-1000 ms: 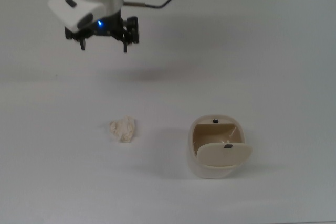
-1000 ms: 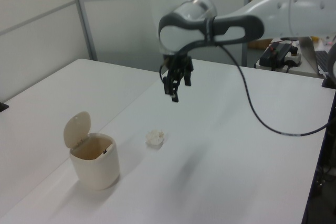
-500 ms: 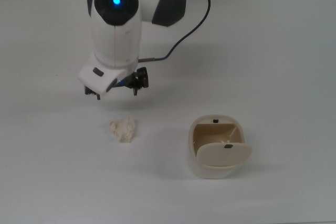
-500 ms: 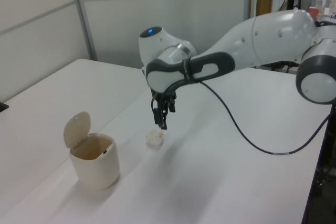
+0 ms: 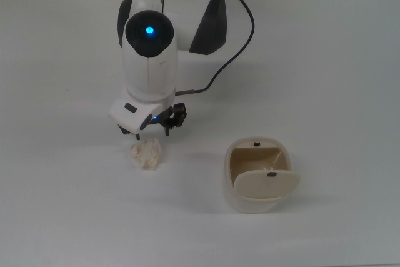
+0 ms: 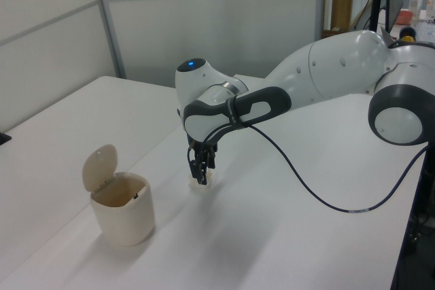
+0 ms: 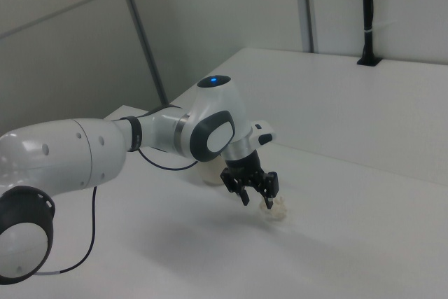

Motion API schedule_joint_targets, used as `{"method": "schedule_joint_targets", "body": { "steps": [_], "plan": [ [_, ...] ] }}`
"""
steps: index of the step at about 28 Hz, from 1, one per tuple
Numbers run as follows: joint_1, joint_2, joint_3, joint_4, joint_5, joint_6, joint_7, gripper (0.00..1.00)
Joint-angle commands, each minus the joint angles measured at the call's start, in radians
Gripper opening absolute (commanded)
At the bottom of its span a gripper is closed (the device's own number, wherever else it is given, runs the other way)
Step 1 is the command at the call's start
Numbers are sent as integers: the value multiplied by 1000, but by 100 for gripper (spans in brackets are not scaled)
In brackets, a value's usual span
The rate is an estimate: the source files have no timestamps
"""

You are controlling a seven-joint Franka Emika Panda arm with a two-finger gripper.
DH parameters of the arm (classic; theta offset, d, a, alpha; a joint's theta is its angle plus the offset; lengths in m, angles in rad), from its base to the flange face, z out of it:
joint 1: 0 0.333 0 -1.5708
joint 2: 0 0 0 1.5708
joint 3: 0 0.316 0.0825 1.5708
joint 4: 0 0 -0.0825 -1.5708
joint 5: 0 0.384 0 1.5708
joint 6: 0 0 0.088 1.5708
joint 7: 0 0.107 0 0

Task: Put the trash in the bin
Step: 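Close the gripper on the crumpled paper ball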

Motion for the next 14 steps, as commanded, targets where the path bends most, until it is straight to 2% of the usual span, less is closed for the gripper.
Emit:
{"method": "schedule_joint_targets", "body": {
  "steps": [1,5,7,8,14],
  "plan": [
    [-7,32,5,2,23,83,-11,25],
    [-7,38,5,3,23,108,-11,21],
    [-7,38,5,3,21,113,-13,11],
    [-8,37,5,5,23,113,-16,2],
    [-9,18,5,8,30,111,-13,0]
  ]
}}
